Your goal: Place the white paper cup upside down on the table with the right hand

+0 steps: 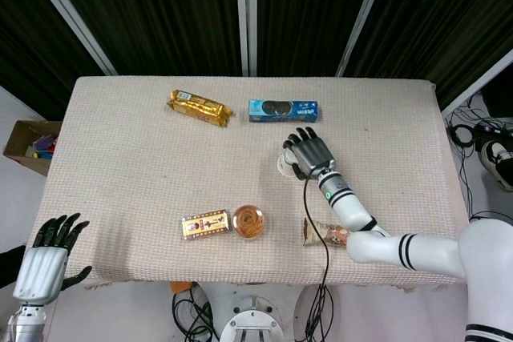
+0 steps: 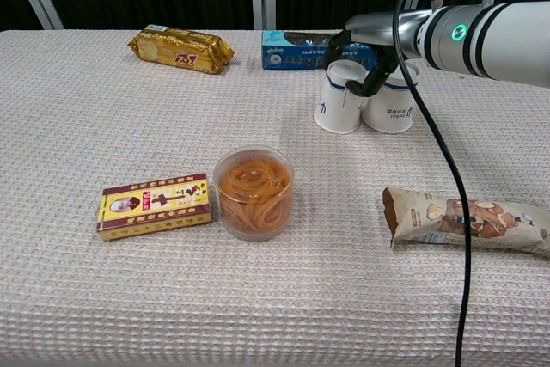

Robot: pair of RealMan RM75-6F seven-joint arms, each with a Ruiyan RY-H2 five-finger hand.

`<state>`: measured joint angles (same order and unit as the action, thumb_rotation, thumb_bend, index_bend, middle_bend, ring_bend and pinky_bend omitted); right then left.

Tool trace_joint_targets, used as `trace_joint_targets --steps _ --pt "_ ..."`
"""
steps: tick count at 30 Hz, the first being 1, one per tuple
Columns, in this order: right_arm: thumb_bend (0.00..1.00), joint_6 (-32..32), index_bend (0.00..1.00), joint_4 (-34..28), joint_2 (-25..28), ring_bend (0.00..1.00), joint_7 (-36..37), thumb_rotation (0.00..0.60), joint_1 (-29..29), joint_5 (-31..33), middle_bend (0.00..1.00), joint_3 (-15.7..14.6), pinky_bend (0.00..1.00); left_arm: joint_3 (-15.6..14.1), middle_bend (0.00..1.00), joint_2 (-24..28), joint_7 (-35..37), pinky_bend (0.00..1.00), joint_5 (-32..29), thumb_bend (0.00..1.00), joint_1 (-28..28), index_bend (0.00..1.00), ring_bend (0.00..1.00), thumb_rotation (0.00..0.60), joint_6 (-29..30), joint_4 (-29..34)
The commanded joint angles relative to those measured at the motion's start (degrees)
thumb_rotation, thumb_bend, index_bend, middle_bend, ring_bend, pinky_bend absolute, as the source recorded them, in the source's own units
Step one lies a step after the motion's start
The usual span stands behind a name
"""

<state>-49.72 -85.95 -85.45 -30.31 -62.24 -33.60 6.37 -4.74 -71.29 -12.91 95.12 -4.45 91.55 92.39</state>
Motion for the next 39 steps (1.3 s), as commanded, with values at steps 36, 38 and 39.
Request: trace_joint_targets --steps 36,38,39 --pt "0.35 -46.3 0.00 0.9 20.6 0.00 40.2 0.600 51.5 -51.6 0.01 -17.5 0.00 1.7 0.10 1.4 -2.1 0.12 1.4 0.13 0.0 0.20 0.09 0.600 2.9 3.3" --pt "0.35 -45.7 0.00 1.5 20.2 0.00 40.5 0.600 51.7 -52.3 0.01 -17.0 0.00 1.5 0.10 1.5 -2.3 0.12 1.5 0.13 -0.1 0.20 0.09 0.600 2.9 3.5" --pt "0.35 -45.4 0.00 1.7 20.1 0.00 40.6 0.600 51.7 -52.6 0.01 -16.7 0.00 1.4 0.10 1.5 -2.4 0.12 1.6 0.13 -0.1 0.20 0.09 0.600 2.9 3.6"
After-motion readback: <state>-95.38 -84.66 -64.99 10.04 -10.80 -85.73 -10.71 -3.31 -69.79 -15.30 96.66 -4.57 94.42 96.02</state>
